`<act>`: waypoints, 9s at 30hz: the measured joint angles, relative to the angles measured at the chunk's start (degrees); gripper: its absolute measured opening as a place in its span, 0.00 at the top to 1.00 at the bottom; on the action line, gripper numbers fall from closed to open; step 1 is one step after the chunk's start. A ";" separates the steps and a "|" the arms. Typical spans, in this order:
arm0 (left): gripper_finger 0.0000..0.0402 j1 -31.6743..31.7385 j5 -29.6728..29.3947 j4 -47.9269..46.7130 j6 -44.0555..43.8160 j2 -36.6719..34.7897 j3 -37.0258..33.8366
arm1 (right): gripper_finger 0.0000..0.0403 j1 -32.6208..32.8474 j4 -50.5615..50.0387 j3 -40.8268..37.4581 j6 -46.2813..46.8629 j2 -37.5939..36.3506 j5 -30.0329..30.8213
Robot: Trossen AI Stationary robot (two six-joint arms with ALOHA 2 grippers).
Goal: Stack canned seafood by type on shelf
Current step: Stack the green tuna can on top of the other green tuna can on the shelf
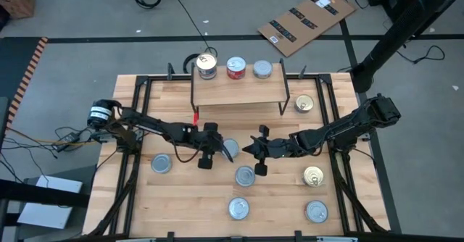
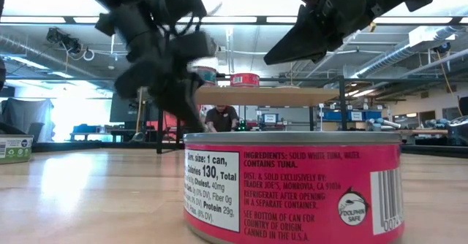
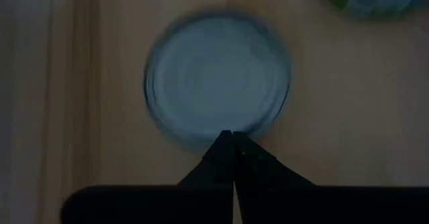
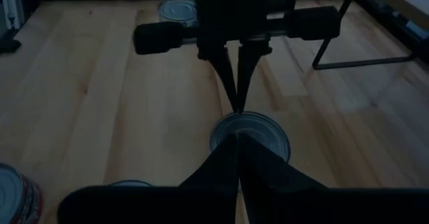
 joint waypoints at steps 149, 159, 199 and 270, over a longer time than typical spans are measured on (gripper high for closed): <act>1.00 1.01 10.85 23.35 -0.15 -1.48 -6.58 | 0.95 0.11 4.24 0.00 5.43 0.04 -2.97; 1.00 4.59 14.30 26.23 -9.30 -1.74 -6.52 | 0.82 0.50 -0.02 0.00 8.63 1.18 -2.80; 1.00 7.97 16.57 28.72 -14.22 -1.81 -6.52 | 0.45 -2.36 8.77 5.20 -25.60 19.71 8.81; 0.58 4.91 12.87 72.03 -15.49 -7.64 -21.23 | 0.40 -39.86 4.34 5.20 -74.89 -0.96 21.83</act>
